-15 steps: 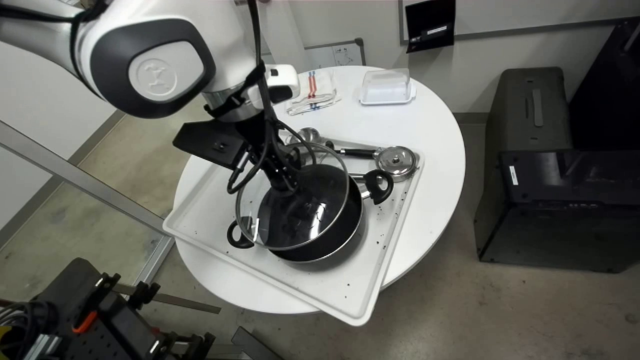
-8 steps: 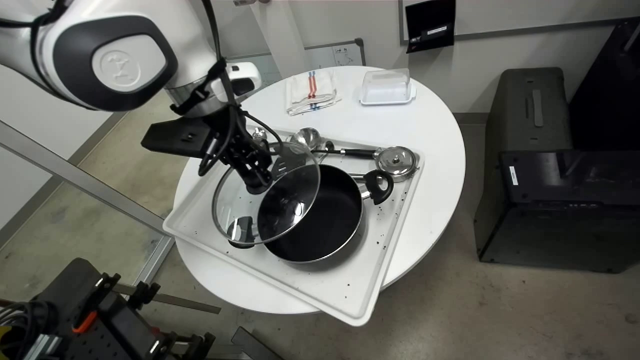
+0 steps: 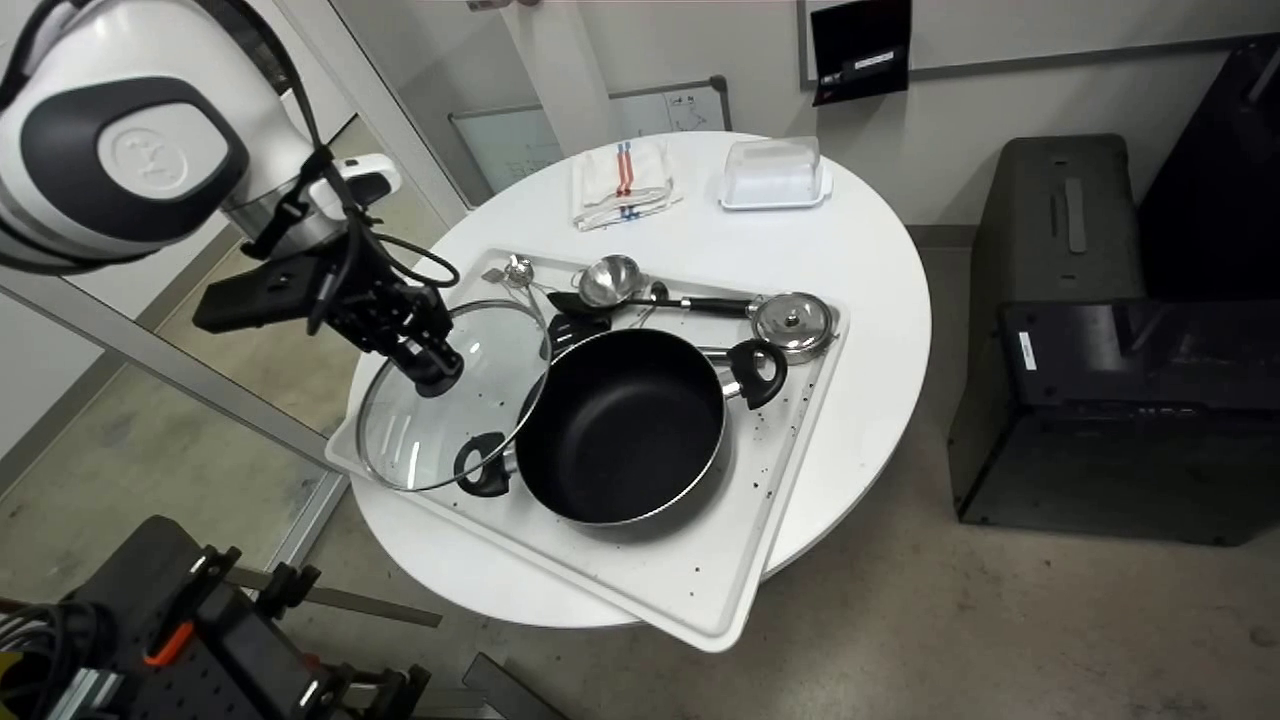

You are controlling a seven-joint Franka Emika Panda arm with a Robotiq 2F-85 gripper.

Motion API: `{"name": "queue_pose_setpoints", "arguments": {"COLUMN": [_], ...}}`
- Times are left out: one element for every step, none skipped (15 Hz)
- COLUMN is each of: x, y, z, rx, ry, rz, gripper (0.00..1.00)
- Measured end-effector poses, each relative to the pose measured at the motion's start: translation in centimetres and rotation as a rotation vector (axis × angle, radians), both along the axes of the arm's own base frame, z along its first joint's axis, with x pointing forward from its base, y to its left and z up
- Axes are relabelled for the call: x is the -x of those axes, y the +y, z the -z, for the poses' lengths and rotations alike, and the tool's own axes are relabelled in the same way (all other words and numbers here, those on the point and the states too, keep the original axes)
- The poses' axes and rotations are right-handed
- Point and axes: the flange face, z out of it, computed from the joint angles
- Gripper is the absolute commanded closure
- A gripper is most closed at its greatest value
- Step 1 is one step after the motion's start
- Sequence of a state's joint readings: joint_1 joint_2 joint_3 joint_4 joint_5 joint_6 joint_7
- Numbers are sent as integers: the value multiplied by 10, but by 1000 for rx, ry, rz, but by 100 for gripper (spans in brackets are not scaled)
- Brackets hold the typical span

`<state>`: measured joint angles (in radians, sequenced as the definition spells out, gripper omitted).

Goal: Uncover the pot

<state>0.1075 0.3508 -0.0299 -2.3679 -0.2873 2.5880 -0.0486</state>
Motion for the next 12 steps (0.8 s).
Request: {"name": "queue_pose_setpoints", "arguments": {"x": [6, 11, 15, 19, 23, 26, 29, 31, 33, 35, 36, 36], "y": [14, 29, 44, 58, 71, 84, 95, 103, 110, 114, 117, 118], "z": [1, 1, 1, 1, 2, 2, 2, 3, 4, 5, 7, 9], "rx": [4, 7, 8, 9, 8, 6, 3, -1, -3, -5, -8, -11], "ry": [-4, -8, -13, -17, -21, -26, -30, -32, -34, -34, -34, -35], "rz": [-25, -49, -69, -87, -102, -115, -125, -134, -140, -145, -150, -153], "gripper": [74, 74, 74, 74, 74, 74, 74, 74, 74, 74, 74, 74]}}
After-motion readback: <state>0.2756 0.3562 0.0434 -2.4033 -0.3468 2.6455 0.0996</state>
